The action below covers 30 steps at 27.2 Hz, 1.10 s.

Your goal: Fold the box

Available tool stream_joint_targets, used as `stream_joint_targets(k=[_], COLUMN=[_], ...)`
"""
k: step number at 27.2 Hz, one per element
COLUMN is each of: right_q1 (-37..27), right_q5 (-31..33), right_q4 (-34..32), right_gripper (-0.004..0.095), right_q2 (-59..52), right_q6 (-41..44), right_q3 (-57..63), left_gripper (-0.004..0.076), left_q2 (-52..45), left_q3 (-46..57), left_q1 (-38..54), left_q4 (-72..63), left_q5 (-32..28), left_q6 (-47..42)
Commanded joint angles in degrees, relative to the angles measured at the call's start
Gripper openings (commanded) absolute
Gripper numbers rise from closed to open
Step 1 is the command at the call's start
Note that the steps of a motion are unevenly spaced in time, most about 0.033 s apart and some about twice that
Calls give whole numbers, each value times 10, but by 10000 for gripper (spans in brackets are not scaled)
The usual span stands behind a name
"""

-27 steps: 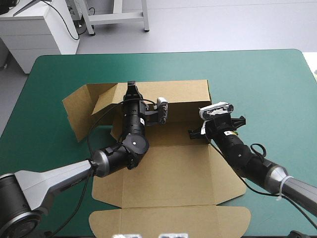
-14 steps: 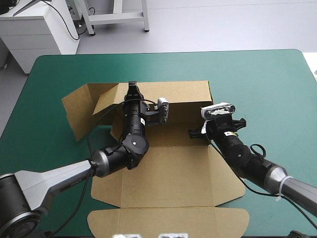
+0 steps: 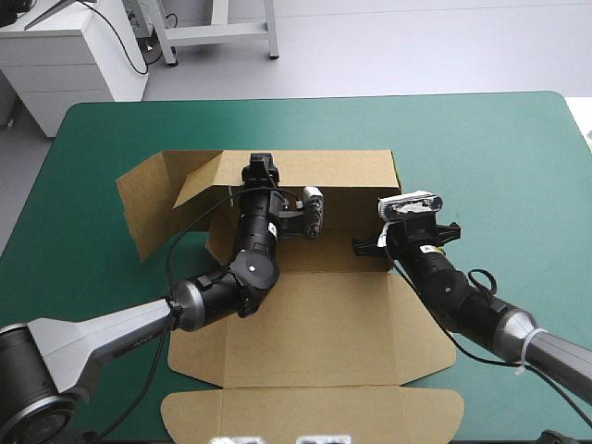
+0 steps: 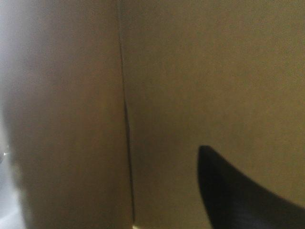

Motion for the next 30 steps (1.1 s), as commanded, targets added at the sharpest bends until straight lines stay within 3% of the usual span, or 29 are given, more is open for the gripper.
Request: stream_joint_targets(k=[1, 6, 20, 23, 25, 26, 30], right_q1=[2, -65, -136, -147, -154, -155, -157], right_q5=[-2, 81, 141, 173, 198, 206, 230], right_q4=[-24, -23, -24, -23, -23, -23, -27], right_gripper=[-18, -18, -18, -18, -18, -18, -18], right_q2=[-19, 24, 90, 92, 92, 93, 94], right_q6=[-1, -10, -39, -38, -38, -38, -43], right_q3=[-25, -81, -129, -129, -129, -129, -129], left_gripper=[489, 476, 459, 279, 52, -2, -2], left_q2=[-22, -22, -22, -25, -36, -42, -80], left_q3=[-16, -16, -16, -16, -17, -21, -73], left_q1=[-17, -90, -192, -190, -180, -174, -134], left_q4=[30, 29, -11, -60, -114, -148, -325], left_q5=[15, 140, 249, 234, 198, 180, 116], left_q6=[-7, -7, -9, 51, 100, 118, 211])
